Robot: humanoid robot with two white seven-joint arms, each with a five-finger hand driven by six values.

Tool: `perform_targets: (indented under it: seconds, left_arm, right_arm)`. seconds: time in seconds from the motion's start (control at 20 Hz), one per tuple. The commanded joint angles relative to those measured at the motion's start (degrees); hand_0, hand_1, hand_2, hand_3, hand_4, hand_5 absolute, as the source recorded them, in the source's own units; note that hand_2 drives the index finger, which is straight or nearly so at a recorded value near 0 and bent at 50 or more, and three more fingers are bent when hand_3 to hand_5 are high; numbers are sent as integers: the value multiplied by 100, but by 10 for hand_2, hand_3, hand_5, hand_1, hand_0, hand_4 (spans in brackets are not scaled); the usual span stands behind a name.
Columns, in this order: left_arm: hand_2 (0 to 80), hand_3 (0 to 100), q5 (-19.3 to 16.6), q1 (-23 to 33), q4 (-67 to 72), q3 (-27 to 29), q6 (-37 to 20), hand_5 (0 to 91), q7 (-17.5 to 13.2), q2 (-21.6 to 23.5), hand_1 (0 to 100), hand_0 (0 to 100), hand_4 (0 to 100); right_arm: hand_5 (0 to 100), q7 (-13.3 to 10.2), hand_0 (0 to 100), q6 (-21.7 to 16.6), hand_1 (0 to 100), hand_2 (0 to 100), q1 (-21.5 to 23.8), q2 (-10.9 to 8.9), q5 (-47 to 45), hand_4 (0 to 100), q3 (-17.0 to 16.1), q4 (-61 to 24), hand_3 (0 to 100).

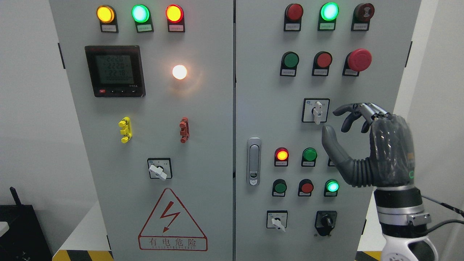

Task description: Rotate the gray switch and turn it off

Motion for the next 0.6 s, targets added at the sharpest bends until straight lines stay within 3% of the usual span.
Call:
perform_targets:
  seconds: [0.0,0.05,0.25,0.55]
  left_arm:
    - [0,0,-44,-2,132,185,-1,0,-5,0,389,120,0]
    - [0,0,-44,-2,132,185,-1,0,4,0,389,120,0]
    - [0,0,-44,-2,132,185,-1,0,-4,0,389,120,0]
    - [0,0,-44,7,132,185,-1,0,4,0,389,120,0]
  right_arm:
    - [0,57,470,-95,343,180,239,-72,-7,56,-286,-554,198]
    - [0,66,445,-104,300,134,256,-90,-7,0,-304,-580,142]
    - [0,92,263,-183,238,45,379,-134,-7,0,-304,-607,34]
    - [0,75,220,-183,268,21,423,-152,-7,0,-331,-633,5]
